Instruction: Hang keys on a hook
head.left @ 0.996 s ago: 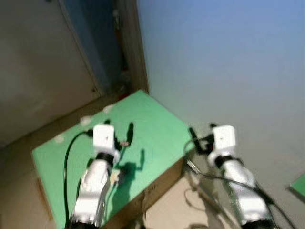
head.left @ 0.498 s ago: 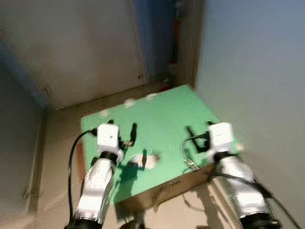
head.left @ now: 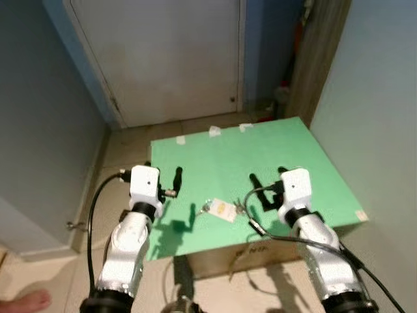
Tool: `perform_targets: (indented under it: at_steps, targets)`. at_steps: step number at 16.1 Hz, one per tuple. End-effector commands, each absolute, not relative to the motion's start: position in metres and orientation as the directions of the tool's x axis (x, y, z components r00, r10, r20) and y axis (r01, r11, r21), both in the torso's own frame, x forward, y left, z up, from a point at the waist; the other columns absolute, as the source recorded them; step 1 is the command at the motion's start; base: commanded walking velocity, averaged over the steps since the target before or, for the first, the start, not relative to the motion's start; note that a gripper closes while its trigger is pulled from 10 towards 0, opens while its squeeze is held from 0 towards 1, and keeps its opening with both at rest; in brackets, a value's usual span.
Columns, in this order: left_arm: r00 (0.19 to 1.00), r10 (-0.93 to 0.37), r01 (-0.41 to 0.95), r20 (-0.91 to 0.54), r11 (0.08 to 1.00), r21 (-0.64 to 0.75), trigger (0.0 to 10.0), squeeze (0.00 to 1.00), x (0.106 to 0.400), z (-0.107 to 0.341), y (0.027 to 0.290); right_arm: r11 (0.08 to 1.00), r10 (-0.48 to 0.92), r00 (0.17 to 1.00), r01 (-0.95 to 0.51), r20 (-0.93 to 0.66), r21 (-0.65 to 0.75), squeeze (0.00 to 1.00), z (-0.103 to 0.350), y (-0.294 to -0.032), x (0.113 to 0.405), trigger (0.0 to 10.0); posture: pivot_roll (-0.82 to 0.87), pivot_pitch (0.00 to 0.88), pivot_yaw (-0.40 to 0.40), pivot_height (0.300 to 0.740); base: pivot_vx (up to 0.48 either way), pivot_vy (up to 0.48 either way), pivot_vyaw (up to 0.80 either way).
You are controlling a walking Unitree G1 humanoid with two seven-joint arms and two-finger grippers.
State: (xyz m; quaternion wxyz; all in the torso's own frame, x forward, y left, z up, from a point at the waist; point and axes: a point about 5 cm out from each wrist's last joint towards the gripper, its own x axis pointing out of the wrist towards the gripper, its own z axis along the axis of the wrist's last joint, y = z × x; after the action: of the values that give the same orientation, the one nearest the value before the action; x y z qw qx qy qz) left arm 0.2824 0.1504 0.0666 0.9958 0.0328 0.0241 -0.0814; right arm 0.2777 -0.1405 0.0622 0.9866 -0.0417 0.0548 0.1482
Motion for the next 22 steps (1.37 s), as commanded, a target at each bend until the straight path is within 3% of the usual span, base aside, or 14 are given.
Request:
perform_targets:
  at_steps: [1,7,11,14,17,22]
  targets:
    - [0.982,-0.176,0.180,-0.063,0.981,0.075,10.0,0.00,0.289,0.069,0.154,0.949,0.294,0.948,-0.305,-0.118,-0.078,0.00,0.062,-0.139,0.276,10.0,-0.21,0.032,0.121,0.720,0.000,0.000,0.00]
    - [0.981,-0.181,0.188,-0.065,0.975,0.120,10.0,0.00,0.307,0.076,0.161,0.951,0.288,0.950,-0.299,-0.117,-0.081,0.00,0.062,-0.144,0.273,10.0,-0.24,0.040,0.128,0.720,0.000,0.000,0.00]
    - [0.977,-0.206,0.211,-0.062,0.972,0.100,10.0,0.00,0.300,0.072,0.156,0.940,0.316,0.939,-0.330,-0.139,-0.092,0.00,0.060,-0.139,0.271,10.0,-0.23,0.044,0.127,0.720,0.000,0.000,0.00]
    - [0.971,-0.237,0.237,0.004,0.970,0.050,10.0,0.00,0.294,0.088,0.150,0.927,0.342,0.928,-0.359,-0.147,-0.106,0.00,0.062,-0.127,0.285,10.0,-0.19,0.061,0.107,0.720,0.000,0.000,0.00]
    - [0.956,-0.286,0.284,0.068,0.958,0.028,10.0,0.00,0.267,0.112,0.143,0.920,0.358,0.921,-0.376,-0.155,-0.107,0.00,0.064,-0.117,0.304,10.0,-0.04,0.105,0.068,0.720,0.000,0.000,0.00]
    - [0.959,-0.283,0.283,0.031,0.959,0.017,10.0,0.00,0.222,0.129,0.145,0.927,0.331,0.927,-0.354,-0.175,-0.120,0.00,0.061,-0.108,0.323,10.0,0.11,0.155,0.051,0.720,0.000,0.000,0.00]
